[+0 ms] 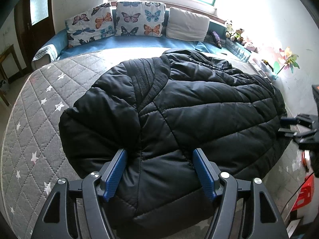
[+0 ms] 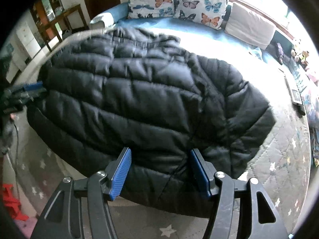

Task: Fold large clothes
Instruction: 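Grasp the black puffer jacket with both grippers and lift it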

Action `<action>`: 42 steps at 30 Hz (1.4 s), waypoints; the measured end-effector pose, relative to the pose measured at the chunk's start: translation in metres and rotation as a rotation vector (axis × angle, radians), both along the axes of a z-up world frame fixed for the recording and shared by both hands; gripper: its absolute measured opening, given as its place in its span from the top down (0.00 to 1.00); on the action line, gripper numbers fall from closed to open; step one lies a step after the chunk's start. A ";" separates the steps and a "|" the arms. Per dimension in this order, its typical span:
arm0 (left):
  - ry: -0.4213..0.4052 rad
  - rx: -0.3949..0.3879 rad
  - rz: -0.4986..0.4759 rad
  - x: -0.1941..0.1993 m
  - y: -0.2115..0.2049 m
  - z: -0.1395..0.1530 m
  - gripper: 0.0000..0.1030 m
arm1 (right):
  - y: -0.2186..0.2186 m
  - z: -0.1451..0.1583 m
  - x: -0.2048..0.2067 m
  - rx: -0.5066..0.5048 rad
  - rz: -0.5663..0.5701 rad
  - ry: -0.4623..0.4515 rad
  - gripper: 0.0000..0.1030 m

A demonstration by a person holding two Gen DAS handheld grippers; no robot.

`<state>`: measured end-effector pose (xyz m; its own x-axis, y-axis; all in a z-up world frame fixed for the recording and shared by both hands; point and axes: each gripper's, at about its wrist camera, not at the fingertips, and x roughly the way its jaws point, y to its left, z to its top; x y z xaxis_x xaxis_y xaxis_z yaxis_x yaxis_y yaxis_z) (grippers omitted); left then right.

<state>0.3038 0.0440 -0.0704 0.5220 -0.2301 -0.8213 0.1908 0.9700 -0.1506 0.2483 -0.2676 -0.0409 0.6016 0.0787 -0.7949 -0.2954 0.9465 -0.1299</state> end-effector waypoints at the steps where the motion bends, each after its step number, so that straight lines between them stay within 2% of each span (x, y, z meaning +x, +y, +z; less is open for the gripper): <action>1: 0.001 -0.003 -0.001 0.001 0.000 0.000 0.29 | -0.002 0.008 0.000 0.001 -0.006 -0.023 0.36; 6: 0.000 -0.005 -0.006 0.002 0.000 0.000 0.29 | -0.027 0.029 0.030 0.035 -0.095 -0.055 0.36; 11: -0.001 -0.005 -0.013 0.002 0.002 -0.002 0.29 | -0.036 0.017 0.068 0.077 -0.152 -0.044 0.36; 13: -0.002 -0.006 -0.014 0.002 0.001 -0.002 0.28 | -0.039 0.006 0.076 0.087 -0.164 -0.011 0.35; 17: -0.003 -0.018 -0.016 0.003 0.003 -0.003 0.28 | -0.039 -0.007 0.083 0.102 -0.166 0.017 0.35; 21: -0.014 -0.032 -0.023 -0.001 0.005 0.003 0.25 | -0.043 0.006 0.074 0.109 -0.146 -0.018 0.35; 24: -0.029 -0.077 -0.013 -0.010 0.014 0.019 0.25 | -0.052 0.022 0.052 0.143 -0.141 -0.079 0.35; 29: -0.127 -0.183 0.050 -0.028 0.050 0.062 0.24 | -0.075 0.037 0.018 0.212 -0.133 -0.117 0.34; 31: -0.139 -0.217 0.088 -0.030 0.067 0.069 0.15 | -0.084 0.036 0.011 0.271 -0.137 -0.102 0.31; 34: -0.117 -0.249 0.136 -0.031 0.087 0.065 0.15 | -0.101 0.027 0.002 0.346 -0.148 -0.078 0.26; 37: -0.054 -0.290 0.176 -0.030 0.104 0.049 0.15 | -0.118 0.013 0.004 0.430 -0.160 -0.033 0.25; 42: 0.027 -0.411 0.222 -0.024 0.123 0.014 0.15 | -0.136 -0.009 0.015 0.592 -0.182 0.046 0.23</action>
<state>0.2802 0.1674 -0.0560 0.5750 -0.4243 -0.6995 -0.0237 0.8460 -0.5327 0.2632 -0.4038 -0.0501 0.6128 0.4136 -0.6734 -0.1154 0.8898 0.4415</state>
